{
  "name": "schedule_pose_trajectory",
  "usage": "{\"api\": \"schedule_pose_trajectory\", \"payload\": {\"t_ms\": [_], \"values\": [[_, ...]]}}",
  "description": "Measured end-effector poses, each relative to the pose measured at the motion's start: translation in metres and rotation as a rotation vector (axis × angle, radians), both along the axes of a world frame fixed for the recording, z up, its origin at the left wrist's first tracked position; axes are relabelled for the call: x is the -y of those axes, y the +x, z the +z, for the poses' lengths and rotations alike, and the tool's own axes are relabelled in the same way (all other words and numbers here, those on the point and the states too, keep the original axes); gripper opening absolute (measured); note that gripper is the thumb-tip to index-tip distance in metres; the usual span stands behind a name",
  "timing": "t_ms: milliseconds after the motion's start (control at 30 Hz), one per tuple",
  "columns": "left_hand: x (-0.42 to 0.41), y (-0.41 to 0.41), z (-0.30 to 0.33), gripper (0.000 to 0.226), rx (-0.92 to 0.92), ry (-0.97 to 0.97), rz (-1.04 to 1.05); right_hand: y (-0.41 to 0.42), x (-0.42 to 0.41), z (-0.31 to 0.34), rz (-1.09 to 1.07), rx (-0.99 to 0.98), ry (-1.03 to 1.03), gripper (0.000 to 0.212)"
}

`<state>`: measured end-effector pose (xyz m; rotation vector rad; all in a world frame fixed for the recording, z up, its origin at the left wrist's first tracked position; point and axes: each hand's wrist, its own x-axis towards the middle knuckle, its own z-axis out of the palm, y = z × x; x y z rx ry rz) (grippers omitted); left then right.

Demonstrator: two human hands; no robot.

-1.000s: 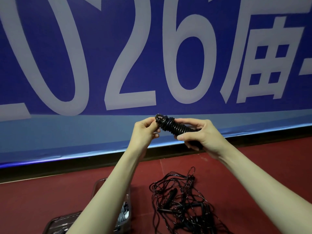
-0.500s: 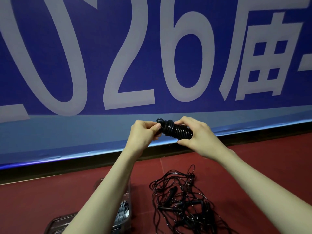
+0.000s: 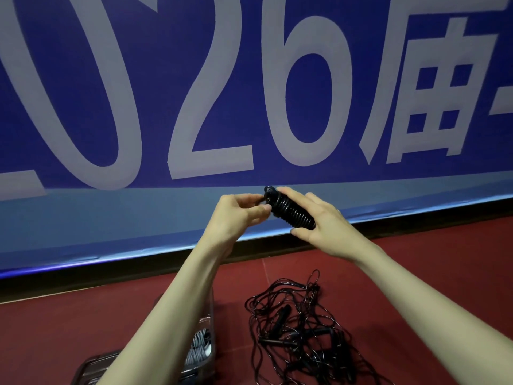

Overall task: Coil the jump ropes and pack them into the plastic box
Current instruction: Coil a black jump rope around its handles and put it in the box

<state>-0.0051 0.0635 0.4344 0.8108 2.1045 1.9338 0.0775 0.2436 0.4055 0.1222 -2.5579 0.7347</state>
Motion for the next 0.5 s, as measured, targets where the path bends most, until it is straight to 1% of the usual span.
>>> {"api": "schedule_pose_trajectory", "payload": {"t_ms": [33,100,267,400,500], "values": [[0.0007,-0.0005,0.0020,0.029,-0.018,0.008,-0.020,0.0002,-0.0004,0.0010,0.033,-0.015,-0.059,0.084],[0.0014,-0.0003,0.0047,0.028,-0.044,0.037,-0.037,0.0016,0.0003,0.0031,0.096,-0.039,-0.183,0.083],[0.0006,-0.0032,0.0045,0.015,0.066,0.242,-0.019,0.0037,0.0028,0.0105,0.200,0.018,-0.402,0.071],[0.0035,-0.0060,0.0056,0.010,-0.017,0.181,0.051,0.0034,0.0049,0.0078,0.401,0.129,-0.709,0.070],[0.0045,-0.0065,0.0050,0.014,-0.107,0.113,0.101,0.0024,0.0070,0.0067,0.497,0.196,-0.893,0.076]]}}
